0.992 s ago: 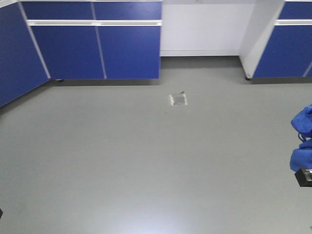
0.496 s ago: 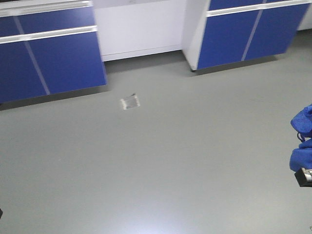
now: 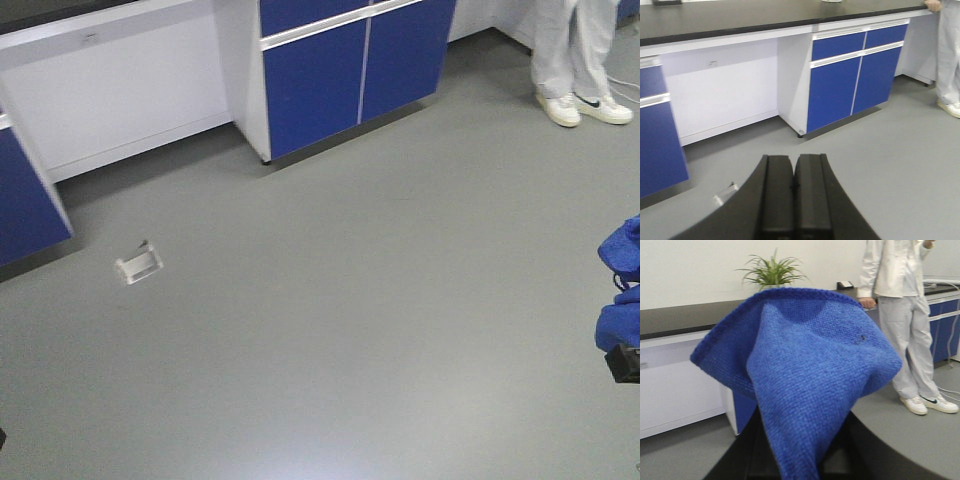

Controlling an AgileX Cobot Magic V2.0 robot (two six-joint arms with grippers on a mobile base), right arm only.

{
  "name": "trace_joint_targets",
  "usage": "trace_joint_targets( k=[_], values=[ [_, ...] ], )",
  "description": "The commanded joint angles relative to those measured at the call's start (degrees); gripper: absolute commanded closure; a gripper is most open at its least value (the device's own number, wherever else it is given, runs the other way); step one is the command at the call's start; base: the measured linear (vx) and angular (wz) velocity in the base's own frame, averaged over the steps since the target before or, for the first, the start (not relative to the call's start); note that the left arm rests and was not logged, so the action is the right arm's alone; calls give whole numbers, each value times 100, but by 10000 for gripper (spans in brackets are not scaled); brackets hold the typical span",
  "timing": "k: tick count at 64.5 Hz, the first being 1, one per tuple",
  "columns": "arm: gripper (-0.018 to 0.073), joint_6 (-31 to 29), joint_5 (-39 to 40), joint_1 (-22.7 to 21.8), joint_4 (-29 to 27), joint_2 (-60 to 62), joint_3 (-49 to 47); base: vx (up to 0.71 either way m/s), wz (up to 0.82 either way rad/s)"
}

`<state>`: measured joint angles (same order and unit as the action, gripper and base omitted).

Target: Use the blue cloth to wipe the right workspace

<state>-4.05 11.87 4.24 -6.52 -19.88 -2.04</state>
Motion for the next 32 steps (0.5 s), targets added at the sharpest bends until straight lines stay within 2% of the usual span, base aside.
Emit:
trace_joint_targets(
  k=[1, 14, 32],
  values=[
    [557, -46, 515, -6, 27, -69, -175, 29, -35],
    [557, -46, 515, -6, 27, -69, -175, 32, -26],
    [557, -46, 515, -6, 27, -69, -175, 38, -9]
  ],
)
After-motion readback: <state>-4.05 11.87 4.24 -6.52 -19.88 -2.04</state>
